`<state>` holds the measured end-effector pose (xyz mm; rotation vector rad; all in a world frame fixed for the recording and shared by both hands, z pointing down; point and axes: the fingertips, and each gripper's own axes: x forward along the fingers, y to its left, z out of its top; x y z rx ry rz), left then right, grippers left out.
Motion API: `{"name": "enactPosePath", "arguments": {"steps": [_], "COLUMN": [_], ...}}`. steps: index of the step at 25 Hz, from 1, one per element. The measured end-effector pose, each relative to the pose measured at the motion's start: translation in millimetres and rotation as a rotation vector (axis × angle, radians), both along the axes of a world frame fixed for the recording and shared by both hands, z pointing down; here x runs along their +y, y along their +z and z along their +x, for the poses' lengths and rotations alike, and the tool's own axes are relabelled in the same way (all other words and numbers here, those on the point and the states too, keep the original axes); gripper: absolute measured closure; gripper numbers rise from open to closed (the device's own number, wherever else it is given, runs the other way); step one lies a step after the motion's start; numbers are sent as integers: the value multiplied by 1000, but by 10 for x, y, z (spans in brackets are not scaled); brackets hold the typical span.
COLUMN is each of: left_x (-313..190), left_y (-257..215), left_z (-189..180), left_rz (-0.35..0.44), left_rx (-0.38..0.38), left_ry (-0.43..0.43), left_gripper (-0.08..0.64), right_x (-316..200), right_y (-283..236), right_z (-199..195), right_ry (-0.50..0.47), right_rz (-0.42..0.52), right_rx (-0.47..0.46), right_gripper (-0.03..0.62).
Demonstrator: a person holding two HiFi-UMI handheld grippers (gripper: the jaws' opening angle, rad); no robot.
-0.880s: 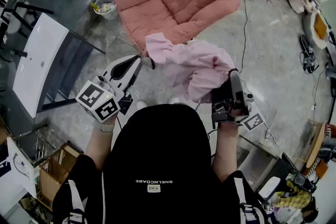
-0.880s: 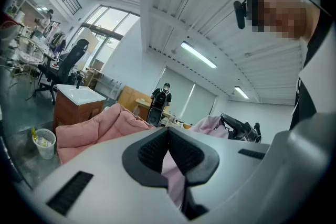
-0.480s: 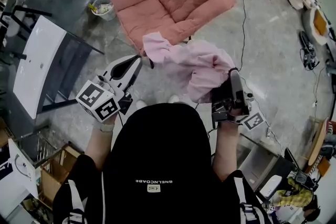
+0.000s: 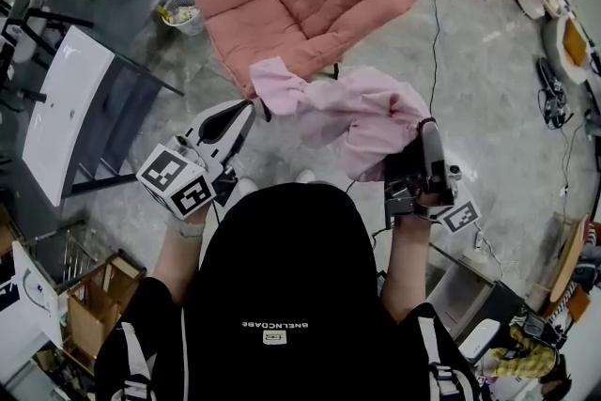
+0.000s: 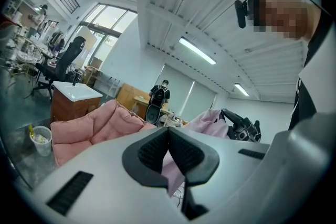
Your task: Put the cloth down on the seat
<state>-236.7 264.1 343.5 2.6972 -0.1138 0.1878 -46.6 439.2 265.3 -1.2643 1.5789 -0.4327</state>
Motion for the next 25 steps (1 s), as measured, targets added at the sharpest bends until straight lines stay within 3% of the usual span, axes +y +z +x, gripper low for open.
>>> {"name": "enactPosePath", "arguments": {"steps": [13, 25], "left_x": [450, 346], "left_y": [98, 163], "left_z": [321, 706], "left_rz": [-4, -5], "left_rx": [-13, -19], "left_ry": [1, 61], "left_gripper": [546, 546], "right_x": [483, 753], "right_y": [28, 128], "right_z": [405, 832], "right_ry": [35, 174], "right_rz": [14, -19], "right_rx": [6, 12], "right_gripper": [566, 566]}}
